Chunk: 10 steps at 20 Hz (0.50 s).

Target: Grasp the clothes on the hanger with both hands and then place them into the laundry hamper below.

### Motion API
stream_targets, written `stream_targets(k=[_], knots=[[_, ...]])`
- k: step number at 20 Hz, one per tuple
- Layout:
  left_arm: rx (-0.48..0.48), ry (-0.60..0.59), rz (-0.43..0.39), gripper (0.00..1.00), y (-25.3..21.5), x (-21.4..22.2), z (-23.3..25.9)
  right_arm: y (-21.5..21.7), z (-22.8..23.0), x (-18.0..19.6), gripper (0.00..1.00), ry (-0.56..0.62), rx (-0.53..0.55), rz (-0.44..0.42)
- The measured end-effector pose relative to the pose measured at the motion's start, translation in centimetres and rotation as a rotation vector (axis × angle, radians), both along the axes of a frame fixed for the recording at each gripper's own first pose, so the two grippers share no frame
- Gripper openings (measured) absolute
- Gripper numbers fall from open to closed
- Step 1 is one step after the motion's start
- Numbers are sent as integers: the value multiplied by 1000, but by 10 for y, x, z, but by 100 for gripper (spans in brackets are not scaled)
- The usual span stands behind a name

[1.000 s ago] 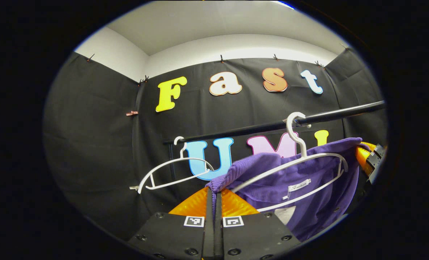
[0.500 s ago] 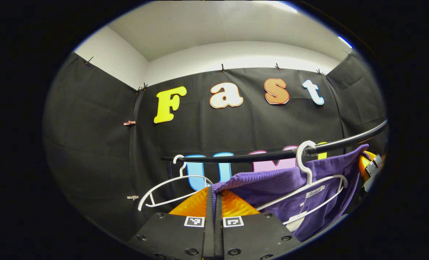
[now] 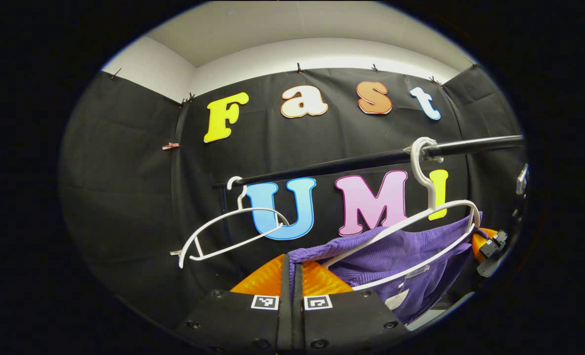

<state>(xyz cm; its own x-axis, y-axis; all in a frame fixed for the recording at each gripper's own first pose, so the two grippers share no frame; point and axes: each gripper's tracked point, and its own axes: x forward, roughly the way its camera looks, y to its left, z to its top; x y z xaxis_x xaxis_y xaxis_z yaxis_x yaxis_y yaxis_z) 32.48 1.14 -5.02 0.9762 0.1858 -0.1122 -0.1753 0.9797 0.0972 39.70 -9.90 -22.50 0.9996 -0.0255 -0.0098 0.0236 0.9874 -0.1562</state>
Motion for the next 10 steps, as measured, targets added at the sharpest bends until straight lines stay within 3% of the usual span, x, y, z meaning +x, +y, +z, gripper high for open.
stream_targets(k=[1, 2, 10], knots=[[7, 8, 10, 5, 6, -6, -6, 7, -4, -11, 10, 13, 5, 18], [6, 24, 20, 5, 13, -7, -12, 16, -11, -18, 6, 36, 18, 41], [-29, 120, 65, 5, 42, -41, -70, 62, -35, -83, 6, 135, 32, 150]])
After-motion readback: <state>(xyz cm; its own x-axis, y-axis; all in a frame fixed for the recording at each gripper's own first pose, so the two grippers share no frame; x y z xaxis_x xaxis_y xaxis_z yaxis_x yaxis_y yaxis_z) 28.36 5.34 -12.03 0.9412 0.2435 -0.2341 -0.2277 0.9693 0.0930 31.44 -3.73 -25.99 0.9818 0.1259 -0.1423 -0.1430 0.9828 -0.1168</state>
